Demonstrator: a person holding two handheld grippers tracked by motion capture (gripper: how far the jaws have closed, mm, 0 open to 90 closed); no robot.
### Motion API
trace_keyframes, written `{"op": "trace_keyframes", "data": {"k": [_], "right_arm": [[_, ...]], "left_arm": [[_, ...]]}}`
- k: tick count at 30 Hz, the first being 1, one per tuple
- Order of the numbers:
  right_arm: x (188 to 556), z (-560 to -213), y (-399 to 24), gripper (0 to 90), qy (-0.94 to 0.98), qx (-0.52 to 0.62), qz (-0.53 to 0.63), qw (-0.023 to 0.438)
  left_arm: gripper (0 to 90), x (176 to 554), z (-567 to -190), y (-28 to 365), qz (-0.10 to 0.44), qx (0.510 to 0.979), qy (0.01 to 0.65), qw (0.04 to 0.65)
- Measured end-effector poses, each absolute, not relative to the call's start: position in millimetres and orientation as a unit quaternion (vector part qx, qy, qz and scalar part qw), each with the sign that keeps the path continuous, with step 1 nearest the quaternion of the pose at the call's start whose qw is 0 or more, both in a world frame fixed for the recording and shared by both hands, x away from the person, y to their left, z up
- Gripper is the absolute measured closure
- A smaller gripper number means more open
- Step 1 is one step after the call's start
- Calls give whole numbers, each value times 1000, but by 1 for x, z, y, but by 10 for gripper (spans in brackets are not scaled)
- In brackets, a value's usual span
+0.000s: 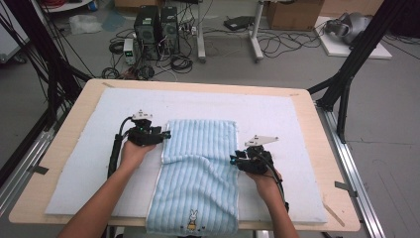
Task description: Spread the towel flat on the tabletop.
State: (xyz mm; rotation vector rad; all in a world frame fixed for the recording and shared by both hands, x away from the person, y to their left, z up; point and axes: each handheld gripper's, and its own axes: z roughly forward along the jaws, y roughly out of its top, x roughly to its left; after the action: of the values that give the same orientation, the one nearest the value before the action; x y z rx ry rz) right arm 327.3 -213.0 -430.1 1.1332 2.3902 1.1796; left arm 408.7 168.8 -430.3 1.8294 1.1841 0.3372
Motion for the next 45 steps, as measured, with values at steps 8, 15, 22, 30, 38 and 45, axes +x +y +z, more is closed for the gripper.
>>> {"op": "trace_keyframes", "data": {"k": [8, 15, 22, 30, 38, 45], "right_arm": [[328, -431, -212, 628, 819, 388, 404, 127], [329, -431, -214, 602, 814, 391, 411, 124], [331, -431, -212, 593, 809, 395, 414, 137], [368, -438, -214, 546, 792, 428, 408, 150], [423, -446, -192, 578, 805, 434, 370, 167], [447, -444, -182, 862, 811, 432, 351, 183]], "left_arm": [[548, 457, -441, 153, 139, 737, 501, 433], [876, 461, -447, 137, 222, 784, 445, 372], [798, 481, -447, 149, 225, 747, 480, 402], [479, 471, -443, 153, 182, 744, 490, 415], [441, 463, -444, 154, 128, 762, 489, 405], [858, 459, -450, 151, 169, 763, 472, 408]]}}
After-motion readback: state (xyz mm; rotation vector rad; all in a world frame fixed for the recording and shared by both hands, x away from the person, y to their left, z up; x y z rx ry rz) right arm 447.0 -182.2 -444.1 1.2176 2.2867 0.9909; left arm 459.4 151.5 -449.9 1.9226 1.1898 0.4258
